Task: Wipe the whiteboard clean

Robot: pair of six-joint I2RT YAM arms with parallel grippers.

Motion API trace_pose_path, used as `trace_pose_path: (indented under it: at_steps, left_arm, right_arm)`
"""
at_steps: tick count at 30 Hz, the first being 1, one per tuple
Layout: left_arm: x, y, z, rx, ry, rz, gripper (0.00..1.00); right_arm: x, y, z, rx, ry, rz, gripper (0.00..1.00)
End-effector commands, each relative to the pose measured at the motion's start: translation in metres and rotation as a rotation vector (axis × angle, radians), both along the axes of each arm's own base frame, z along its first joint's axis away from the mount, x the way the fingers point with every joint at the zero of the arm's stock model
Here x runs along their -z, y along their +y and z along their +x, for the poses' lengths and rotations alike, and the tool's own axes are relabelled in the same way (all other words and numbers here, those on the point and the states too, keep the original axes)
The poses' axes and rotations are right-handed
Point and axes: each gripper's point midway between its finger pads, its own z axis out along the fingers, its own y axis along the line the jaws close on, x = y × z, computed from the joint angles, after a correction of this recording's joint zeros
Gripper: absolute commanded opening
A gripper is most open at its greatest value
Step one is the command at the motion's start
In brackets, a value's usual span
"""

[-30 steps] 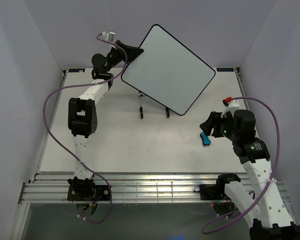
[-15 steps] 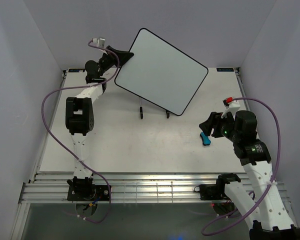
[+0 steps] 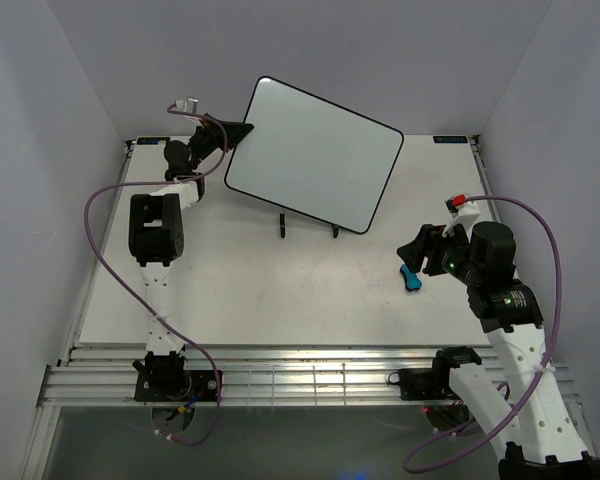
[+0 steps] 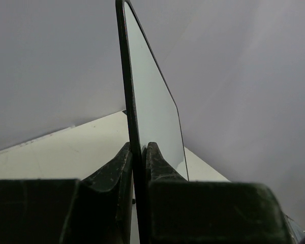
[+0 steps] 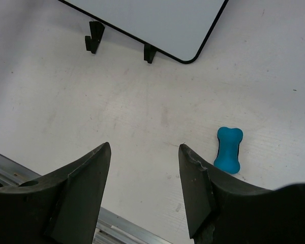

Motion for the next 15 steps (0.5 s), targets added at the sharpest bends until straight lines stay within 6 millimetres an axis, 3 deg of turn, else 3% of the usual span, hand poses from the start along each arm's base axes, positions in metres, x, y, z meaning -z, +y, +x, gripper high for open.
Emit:
trace_pose_path:
  at_steps: [1,15]
  left_arm:
    - [-0.028,-0.003,-0.033,0.034,-0.352,0.101,0.0]
    - [0.02,0.003,-0.043,0.055,-0.487,0.235,0.0]
  right_arm:
    - [-0.025,0.005,0.003,-0.029,-0.094,0.02,0.62]
    - [-0.033,0.003,0.003,-0.022,-0.123,0.017,0.61]
